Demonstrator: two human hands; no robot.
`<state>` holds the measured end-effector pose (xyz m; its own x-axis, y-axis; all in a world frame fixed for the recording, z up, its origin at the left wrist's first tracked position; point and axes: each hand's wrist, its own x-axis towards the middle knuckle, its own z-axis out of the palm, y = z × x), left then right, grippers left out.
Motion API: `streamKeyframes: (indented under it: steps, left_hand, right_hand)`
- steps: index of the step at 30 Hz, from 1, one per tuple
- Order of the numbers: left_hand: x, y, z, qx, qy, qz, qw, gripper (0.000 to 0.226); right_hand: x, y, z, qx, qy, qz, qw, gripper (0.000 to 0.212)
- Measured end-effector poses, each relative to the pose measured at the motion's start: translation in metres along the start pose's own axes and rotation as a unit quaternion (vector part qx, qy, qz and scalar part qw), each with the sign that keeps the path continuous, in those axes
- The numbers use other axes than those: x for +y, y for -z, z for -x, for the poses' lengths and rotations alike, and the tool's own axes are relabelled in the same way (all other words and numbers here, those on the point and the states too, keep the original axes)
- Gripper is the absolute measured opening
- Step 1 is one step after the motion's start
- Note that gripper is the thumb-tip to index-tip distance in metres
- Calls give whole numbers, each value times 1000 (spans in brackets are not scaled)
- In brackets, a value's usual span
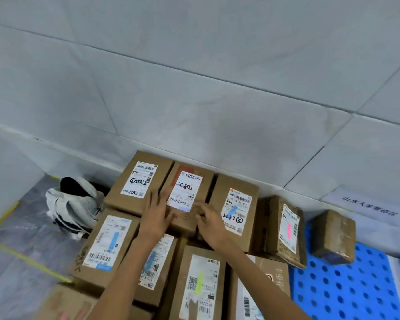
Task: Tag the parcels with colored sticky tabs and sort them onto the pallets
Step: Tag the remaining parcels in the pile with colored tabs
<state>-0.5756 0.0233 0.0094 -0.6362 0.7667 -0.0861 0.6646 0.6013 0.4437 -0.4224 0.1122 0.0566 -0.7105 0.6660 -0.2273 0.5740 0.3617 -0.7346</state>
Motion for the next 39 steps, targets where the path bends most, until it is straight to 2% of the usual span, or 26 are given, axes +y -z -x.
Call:
streamKeyframes:
  steps: [5,8,11,14,17,19,22,25,29,34,37,39]
  left_hand:
    - [-2,-3,6,-10,-22,-26,999,64]
    - [0,0,6,28,-29,60,997,60]
    - [3,11,6,32,8,204,978,46]
    - [23,38,12,26,42,301,952,36]
    - [45,72,21,100,36,298,949,34]
    - [60,98,30,152,-3,298,942,37]
    - [104,141,60,180,-5,342,922,37]
    - [167,167,104,153,-43,415,896,40]
    - [253,134,187,95,-89,458,879,48]
    - [330,53,296,-6,-116,487,866,41]
    - [349,0,357,-68,-113,491,861,37]
    - [352,-36,393,-93,-108,470,871,35]
  right_hand:
    - [-19,-31,-21,4,-88,-3,996,47]
    - [-25,-32,-32,33,-158,-75,984,49]
    - [-25,-24,-37,40,-190,-160,968,47]
    - [-28,-3,-28,61,-167,-243,954,39]
    - [-33,18,-11,78,-109,-304,943,43]
    - [-45,35,6,86,-61,-324,940,42]
    - [-55,87,47,127,18,-335,933,39]
    - [-49,157,107,180,88,-324,925,36]
    - [8,221,214,226,113,-318,914,42]
    - [116,254,351,237,78,-305,919,43]
    - [183,251,424,232,35,-283,930,46]
    - [219,242,462,234,6,-278,932,47]
